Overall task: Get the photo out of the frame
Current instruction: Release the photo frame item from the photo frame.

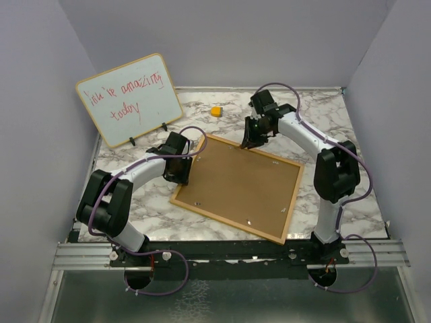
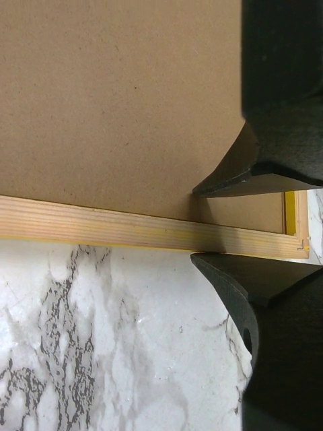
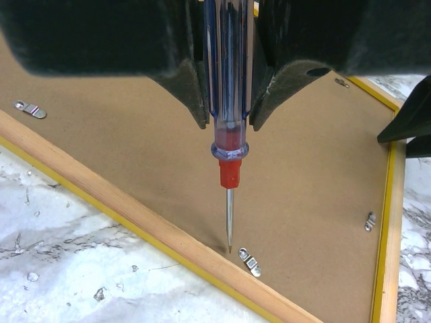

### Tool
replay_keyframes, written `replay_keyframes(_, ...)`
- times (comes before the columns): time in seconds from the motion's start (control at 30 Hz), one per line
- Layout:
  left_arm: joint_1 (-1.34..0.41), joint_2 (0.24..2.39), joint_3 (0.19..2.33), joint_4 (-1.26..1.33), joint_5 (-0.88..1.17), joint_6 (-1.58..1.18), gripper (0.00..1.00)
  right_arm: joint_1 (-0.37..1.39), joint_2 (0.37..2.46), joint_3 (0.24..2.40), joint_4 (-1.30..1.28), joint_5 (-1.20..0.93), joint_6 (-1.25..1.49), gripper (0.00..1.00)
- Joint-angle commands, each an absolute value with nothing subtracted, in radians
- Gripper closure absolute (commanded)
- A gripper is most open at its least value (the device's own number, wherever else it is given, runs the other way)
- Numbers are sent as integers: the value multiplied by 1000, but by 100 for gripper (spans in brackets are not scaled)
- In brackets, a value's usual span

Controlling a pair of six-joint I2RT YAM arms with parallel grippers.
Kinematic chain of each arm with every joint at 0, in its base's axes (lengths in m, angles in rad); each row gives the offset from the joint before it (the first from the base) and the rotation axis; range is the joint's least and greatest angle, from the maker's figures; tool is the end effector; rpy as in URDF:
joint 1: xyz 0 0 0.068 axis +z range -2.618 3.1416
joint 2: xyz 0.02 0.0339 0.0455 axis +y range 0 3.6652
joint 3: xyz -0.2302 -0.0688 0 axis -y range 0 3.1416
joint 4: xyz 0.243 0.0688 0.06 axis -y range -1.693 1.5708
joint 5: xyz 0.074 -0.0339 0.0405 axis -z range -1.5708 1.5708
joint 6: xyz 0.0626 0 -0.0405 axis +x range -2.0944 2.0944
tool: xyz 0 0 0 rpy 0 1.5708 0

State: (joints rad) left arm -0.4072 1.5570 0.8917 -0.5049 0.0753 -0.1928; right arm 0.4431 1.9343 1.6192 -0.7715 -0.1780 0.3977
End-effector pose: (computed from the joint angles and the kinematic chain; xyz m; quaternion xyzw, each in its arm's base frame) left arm 0.2720 -0.1224 0.1153 0.1122 0.9729 -0.0940 0.1790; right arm 0.3698 0.1878 0.1904 -0.0433 0.9663 0.1762 0.1828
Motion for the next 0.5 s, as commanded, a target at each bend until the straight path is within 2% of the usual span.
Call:
replay_keyframes(0.0, -411, 1538, 873, -478, 137, -177, 60, 435, 1970, 1655, -788, -187, 379, 99)
replay_keyframes(0.1, -410, 1558, 874, -481, 143, -176, 62, 434, 1978, 1655, -785, -198, 379, 99)
replay_keyframes(0.47, -410, 1589, 881, -492, 124, -175, 85, 435, 2012, 1671, -764, -285, 354, 100)
